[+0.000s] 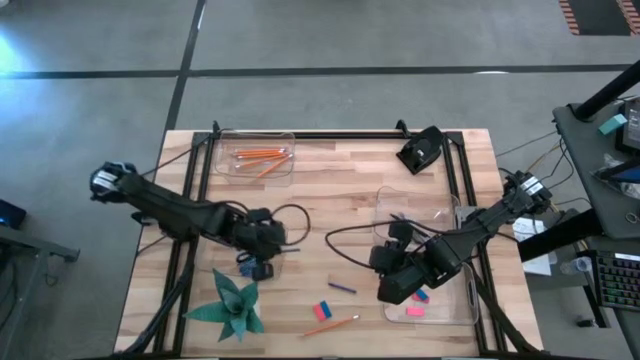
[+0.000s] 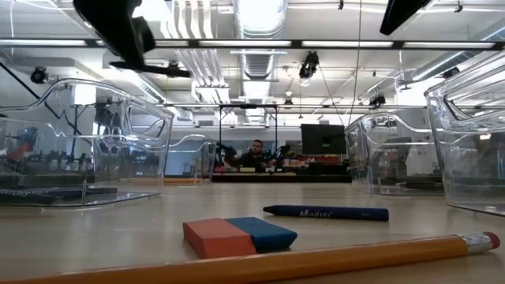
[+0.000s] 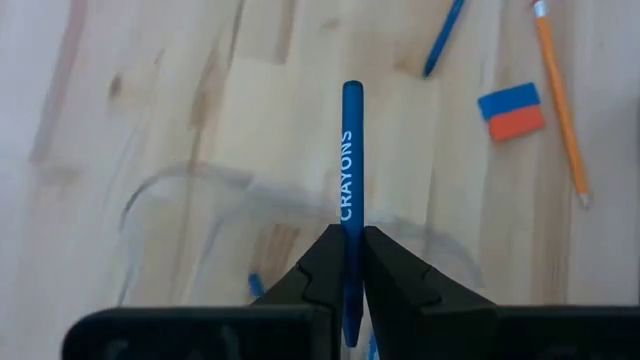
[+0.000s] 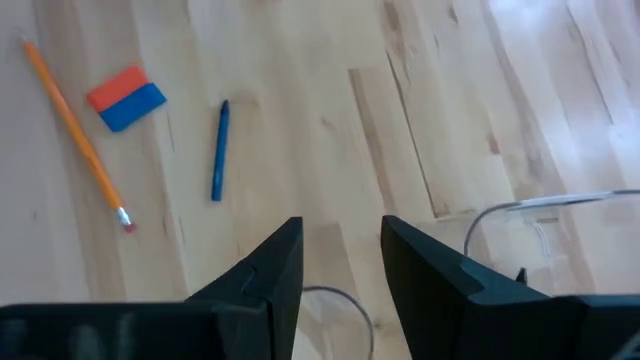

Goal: Sort crayons/erasers/pens/pencils in bins
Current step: Put the blue crayon into the left center transparent bin

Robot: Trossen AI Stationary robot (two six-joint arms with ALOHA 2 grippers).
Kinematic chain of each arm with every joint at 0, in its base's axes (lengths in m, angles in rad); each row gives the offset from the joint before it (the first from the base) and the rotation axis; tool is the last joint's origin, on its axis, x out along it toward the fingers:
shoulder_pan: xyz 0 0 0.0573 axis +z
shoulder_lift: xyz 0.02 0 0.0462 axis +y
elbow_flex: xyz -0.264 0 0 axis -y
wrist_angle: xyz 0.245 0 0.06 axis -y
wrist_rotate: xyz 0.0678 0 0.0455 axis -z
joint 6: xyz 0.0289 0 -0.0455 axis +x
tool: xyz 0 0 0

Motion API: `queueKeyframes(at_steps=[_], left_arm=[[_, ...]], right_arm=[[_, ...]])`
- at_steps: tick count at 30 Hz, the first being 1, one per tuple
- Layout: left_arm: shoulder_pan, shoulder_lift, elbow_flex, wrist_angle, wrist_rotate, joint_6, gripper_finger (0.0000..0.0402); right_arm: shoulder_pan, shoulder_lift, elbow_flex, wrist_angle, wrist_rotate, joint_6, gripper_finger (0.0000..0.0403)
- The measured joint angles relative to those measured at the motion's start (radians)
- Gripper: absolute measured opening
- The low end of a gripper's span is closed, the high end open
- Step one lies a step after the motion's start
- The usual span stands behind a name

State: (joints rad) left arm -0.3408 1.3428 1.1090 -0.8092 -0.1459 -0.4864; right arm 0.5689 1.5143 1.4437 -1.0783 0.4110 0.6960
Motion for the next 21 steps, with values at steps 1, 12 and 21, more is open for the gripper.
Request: queueKeyframes(at_steps=[1,12,21], left_arm=[[0.001,-0.017,-0.005,-0.02,-0.001,-0.019,0.0015],[-0.013,-0.132,-0.048,-0.277,0.006,-0.153,0.0015],[-0.014,-0.139,-0.175,-0.265,0.054,-0.166,0.0015]], right_arm=[[0.0,0.0,0.0,0.008,0.0,0.0,0.0128],[0.0,0.0,0.0,0.052,0.0,0.0,0.0128],[0.0,0.0,0.0,0.074,0.0,0.0,0.0128]])
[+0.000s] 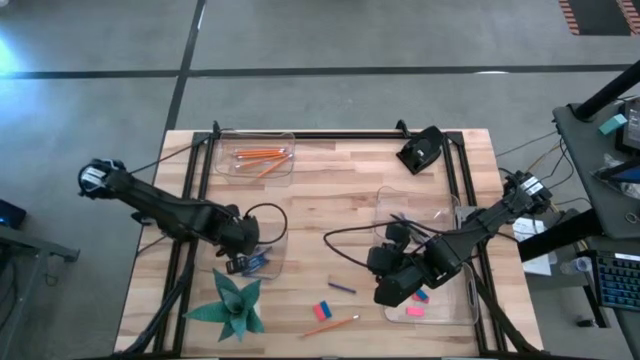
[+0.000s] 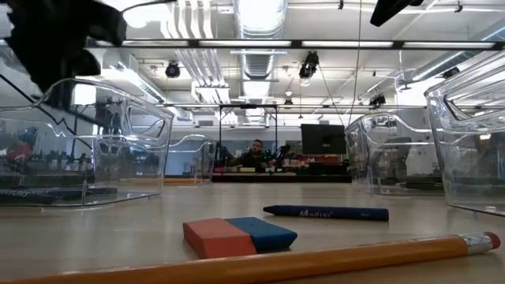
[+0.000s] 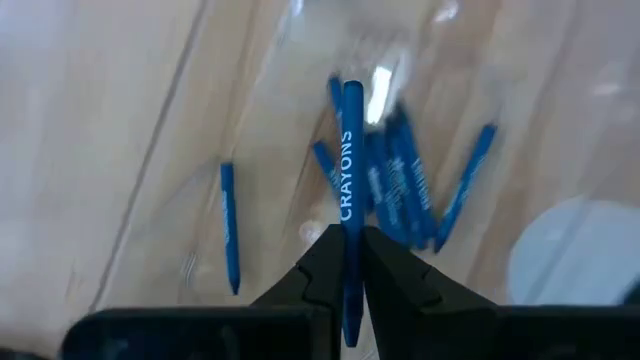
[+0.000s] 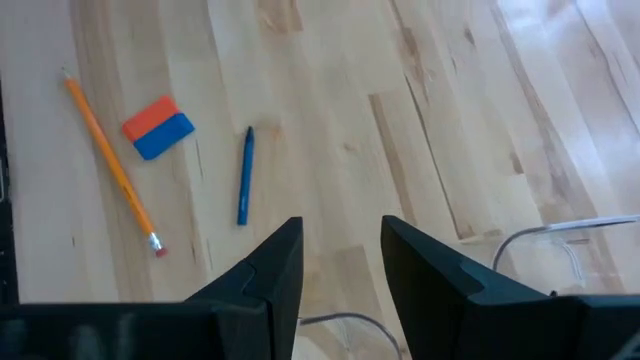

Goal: Sort crayons/erasers/pens/pencils in bins
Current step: Put the blue crayon into the left center transparent bin

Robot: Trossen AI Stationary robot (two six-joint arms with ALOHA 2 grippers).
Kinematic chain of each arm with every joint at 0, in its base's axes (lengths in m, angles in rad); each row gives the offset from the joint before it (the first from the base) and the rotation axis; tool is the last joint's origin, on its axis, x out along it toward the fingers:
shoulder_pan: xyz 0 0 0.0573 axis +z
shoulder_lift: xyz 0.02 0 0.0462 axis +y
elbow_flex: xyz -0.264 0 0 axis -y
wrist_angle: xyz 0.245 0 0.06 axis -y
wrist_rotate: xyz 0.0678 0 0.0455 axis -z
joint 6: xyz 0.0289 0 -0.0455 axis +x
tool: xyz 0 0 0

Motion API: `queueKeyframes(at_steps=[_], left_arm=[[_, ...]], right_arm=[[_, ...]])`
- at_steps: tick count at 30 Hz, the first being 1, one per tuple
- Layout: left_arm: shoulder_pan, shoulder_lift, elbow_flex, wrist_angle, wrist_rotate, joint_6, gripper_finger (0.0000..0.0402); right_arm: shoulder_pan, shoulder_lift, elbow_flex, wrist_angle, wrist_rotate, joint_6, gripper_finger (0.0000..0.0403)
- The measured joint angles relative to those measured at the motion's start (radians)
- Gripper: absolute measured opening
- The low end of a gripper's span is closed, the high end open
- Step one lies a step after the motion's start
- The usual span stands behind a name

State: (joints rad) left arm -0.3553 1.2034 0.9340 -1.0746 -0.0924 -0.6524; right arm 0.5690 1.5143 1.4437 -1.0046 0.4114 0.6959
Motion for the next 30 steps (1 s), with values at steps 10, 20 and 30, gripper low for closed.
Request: queueKeyframes(at_steps=[10,20,30], left_arm=[[-0.001,0.011,-0.099,0.05,0.02,-0.05,0.0015],[0.0,0.011,-0.154,0.083,0.02,-0.05,0.0015],[0.0,0.011,-0.151,0.093,0.02,-0.05,0.0016]], right_arm=[[0.0,0.0,0.0,0.023,0.0,0.001,0.0128],[0.0,0.0,0.0,0.196,0.0,0.002,0.0128],[-0.007,0.0,0.0,0.26,0.0,0.0,0.0128]])
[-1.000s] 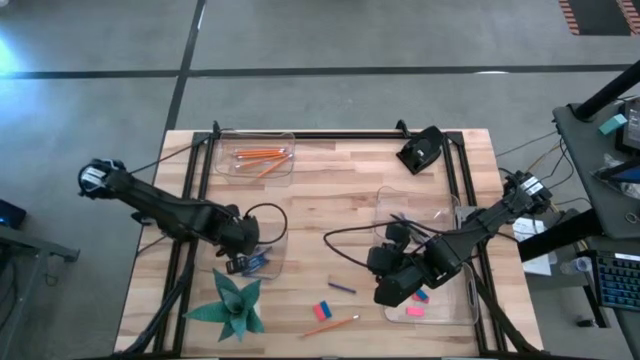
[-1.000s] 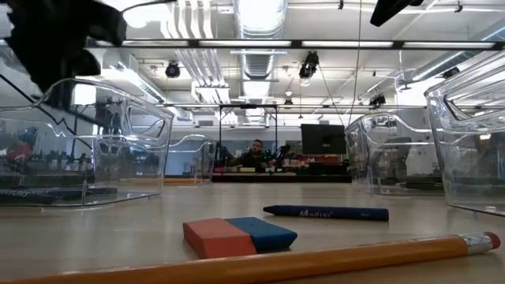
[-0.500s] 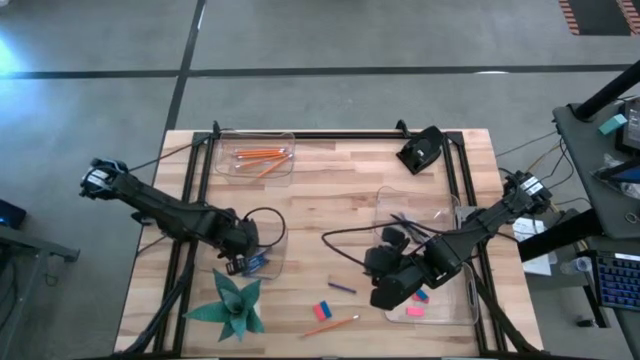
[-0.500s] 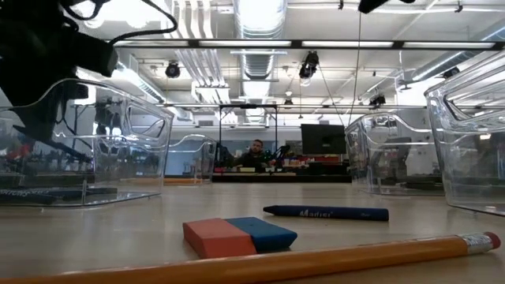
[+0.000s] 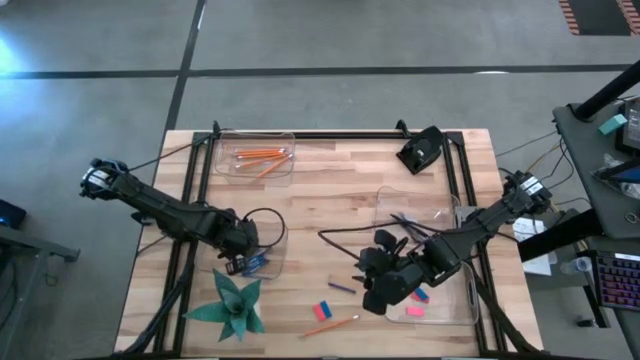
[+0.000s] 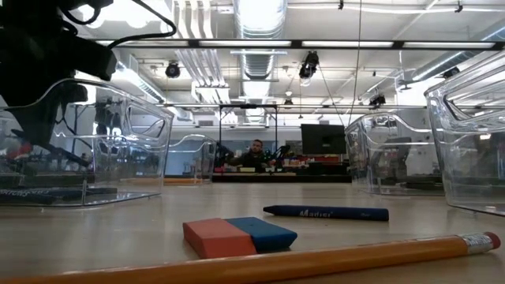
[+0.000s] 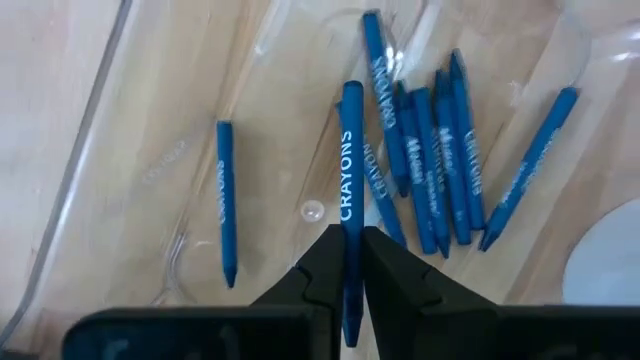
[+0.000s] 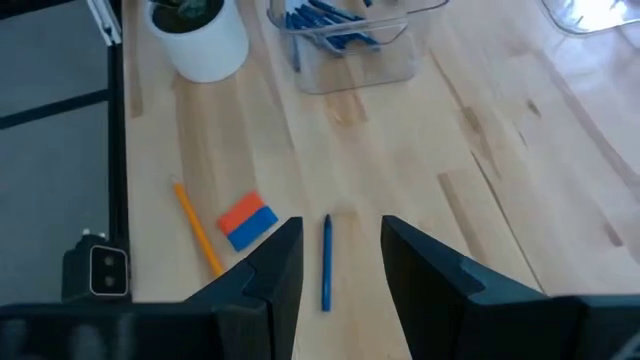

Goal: Sort crayons/erasers/pens/pencils in bins
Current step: Put the blue crayon into the left center transparent bin

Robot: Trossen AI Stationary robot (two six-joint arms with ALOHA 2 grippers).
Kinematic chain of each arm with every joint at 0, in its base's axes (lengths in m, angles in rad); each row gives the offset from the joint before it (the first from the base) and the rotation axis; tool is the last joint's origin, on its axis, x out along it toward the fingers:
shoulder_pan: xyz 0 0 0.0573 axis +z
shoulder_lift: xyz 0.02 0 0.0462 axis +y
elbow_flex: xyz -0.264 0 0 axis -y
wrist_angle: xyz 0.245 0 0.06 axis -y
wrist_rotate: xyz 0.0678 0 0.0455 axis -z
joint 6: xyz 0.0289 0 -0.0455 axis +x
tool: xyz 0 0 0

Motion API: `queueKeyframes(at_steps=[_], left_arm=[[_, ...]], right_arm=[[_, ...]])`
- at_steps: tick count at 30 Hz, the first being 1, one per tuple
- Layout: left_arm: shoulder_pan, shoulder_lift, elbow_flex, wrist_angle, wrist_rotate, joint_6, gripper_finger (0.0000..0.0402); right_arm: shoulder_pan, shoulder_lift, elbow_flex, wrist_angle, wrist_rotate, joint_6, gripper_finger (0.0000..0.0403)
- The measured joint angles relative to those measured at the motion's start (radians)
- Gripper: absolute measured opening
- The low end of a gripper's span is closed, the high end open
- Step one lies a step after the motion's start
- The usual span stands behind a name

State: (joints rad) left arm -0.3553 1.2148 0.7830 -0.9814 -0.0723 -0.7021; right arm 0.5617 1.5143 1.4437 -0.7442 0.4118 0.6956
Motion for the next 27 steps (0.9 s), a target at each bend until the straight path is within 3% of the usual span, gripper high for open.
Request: queueKeyframes(at_steps=[4,11,15,20,27], left_arm=[[0.0,-0.002,0.002,0.009,-0.001,0.0,0.0021],[0.0,0.015,-0.001,0.007,-0.004,0.0,0.008],[0.001,0.023,0.016,-0.017,-0.002,-0.051,0.0094],[0.001,-0.006,0.114,-0.092,0.009,-0.137,0.0096],[0.001,-0.021,0.269,-0.019,0.006,-0.183,0.0095]], right_arm=[[0.0,0.0,0.0,0.0,0.0,0.002,0.0128],[0.0,0.0,0.0,-0.002,0.0,0.003,0.0128],[0.0,0.0,0.0,-0.002,0.0,0.023,0.0128],[-0.01,0.004,0.0,-0.005,-0.001,0.118,0.0128],[-0.045,0.086,0.001,-0.005,-0.049,0.245,0.0128]])
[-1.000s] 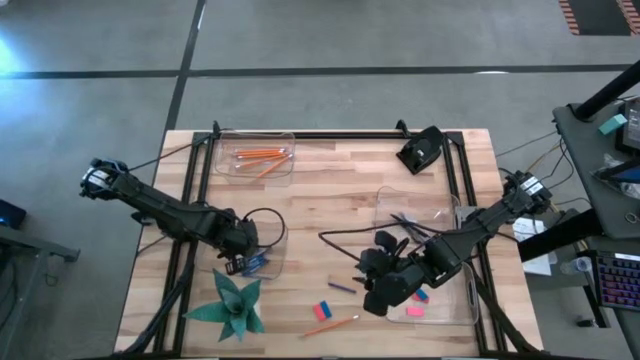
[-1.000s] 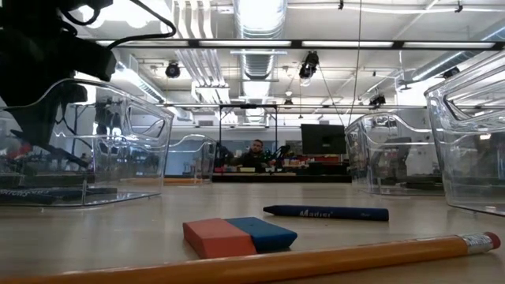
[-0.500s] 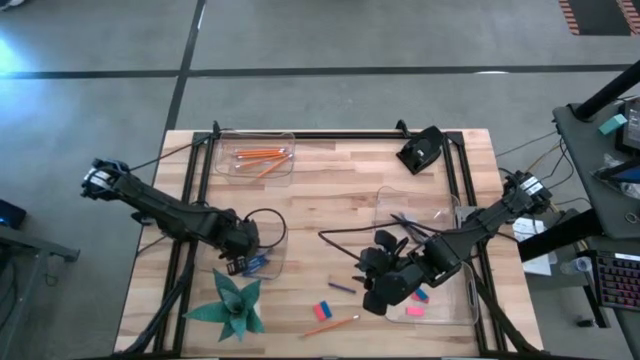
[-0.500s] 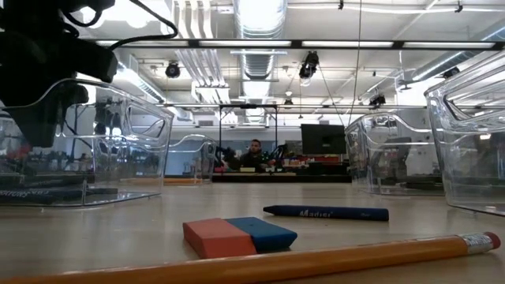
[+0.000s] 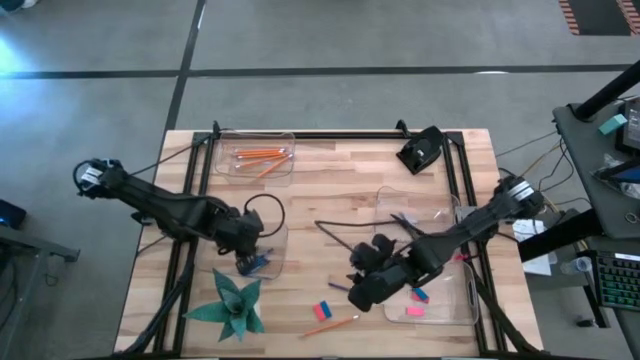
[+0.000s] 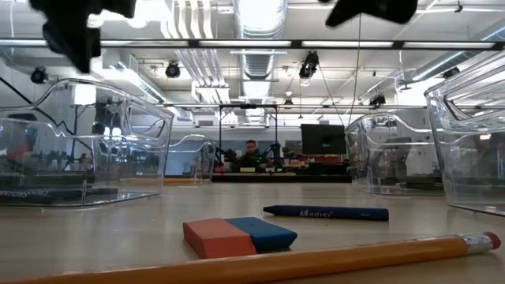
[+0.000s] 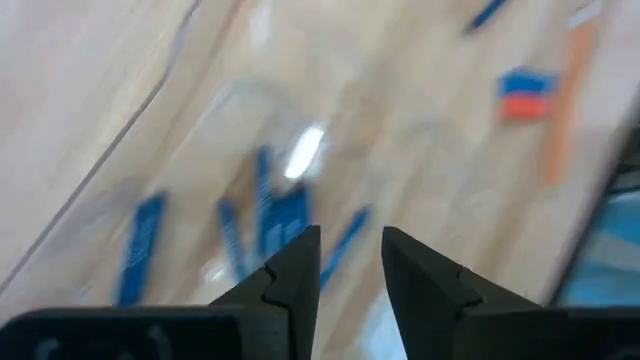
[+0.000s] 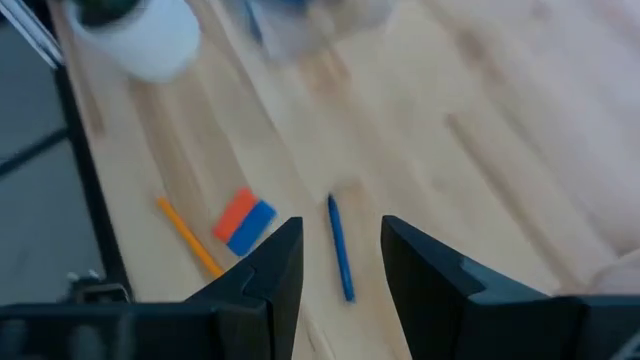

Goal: Sort crayons/erasers/pens/pencils in bins
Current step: Put the blue crayon into the left center transparent bin

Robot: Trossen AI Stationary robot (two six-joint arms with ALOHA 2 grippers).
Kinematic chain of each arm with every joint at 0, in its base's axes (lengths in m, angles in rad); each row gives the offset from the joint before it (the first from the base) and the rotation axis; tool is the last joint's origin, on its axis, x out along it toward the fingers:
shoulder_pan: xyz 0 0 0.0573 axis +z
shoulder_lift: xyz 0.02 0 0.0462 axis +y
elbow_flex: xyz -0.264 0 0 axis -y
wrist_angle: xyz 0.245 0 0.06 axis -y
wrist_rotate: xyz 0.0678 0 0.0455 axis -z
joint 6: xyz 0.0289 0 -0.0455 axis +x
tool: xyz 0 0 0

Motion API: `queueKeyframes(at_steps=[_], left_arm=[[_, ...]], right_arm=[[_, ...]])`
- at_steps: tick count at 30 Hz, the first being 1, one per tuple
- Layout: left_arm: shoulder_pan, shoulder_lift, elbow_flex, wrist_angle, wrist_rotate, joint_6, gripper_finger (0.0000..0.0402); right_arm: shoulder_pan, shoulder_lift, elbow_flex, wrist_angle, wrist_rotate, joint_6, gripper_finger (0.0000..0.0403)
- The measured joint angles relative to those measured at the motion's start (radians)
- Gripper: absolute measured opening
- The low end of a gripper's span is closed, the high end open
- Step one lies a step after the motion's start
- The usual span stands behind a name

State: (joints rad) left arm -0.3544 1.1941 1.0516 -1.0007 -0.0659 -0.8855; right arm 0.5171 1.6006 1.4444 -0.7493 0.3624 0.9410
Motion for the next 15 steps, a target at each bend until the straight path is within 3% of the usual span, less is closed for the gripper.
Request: queueKeyframes(at_steps=[8,15], left_arm=[[-0.02,0.013,0.066,0.278,-0.003,0.062,0.0095],[-0.073,0.058,0.016,0.749,-0.05,0.269,0.0095]], right_arm=[[-0.012,0.1,0.018,-0.002,-0.065,-0.043,0.0128],[0.007,0.085,0.018,-0.018,-0.108,-0.085,0.0128]])
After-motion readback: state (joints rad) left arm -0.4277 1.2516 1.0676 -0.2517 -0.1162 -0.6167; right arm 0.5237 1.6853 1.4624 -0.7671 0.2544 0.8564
